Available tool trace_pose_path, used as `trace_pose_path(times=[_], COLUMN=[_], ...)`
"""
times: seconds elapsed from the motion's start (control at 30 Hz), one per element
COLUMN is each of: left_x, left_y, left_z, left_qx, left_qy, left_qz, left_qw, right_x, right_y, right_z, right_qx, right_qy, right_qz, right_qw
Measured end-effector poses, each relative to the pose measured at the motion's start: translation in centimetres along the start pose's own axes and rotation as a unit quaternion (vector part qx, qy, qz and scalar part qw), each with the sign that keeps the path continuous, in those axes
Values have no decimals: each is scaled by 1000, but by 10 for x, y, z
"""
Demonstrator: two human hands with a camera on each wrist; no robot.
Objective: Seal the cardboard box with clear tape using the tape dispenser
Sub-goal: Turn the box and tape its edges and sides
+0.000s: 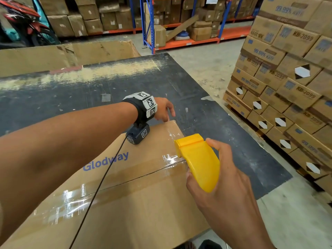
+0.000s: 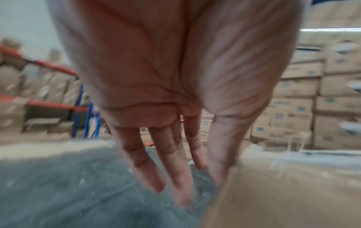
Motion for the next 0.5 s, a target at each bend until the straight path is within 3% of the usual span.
trace_pose_path(times=[0.07, 0.13, 0.33, 0.4, 0.5], left_x=[4, 11, 28, 15, -23], left_y=[-2, -8, -65, -83, -99], left_z=[-7, -11, -40, -45, -48], left_qx=[-1, -7, -123, -152, -171], left_qy=[121, 171, 110, 123, 140], left_qz=[-7, -19, -111, -93, 15], left_qw=[993, 985, 980, 976, 975], right_x=[-2, -3, -4, -3, -1], right_y=[1, 1, 0, -2, -4], right_z=[-2, -5, -12, -12, -10], right_qx=[-4, -8, -15, -16, -15], right_qy=[-7, -16, -19, -17, -19], right_qz=[3, 5, -3, -7, -8], right_qw=[1000, 1000, 1000, 1000, 1000])
Point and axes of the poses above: each hand's wrist, its own y-axis towards the middle knuckle, its own x-axis out of the back of the hand, z = x × y, the point moved 7 cm from there along y, towards the middle knuckle, and after that the axes turned 15 degrees about -x, right-handed, at the moved point
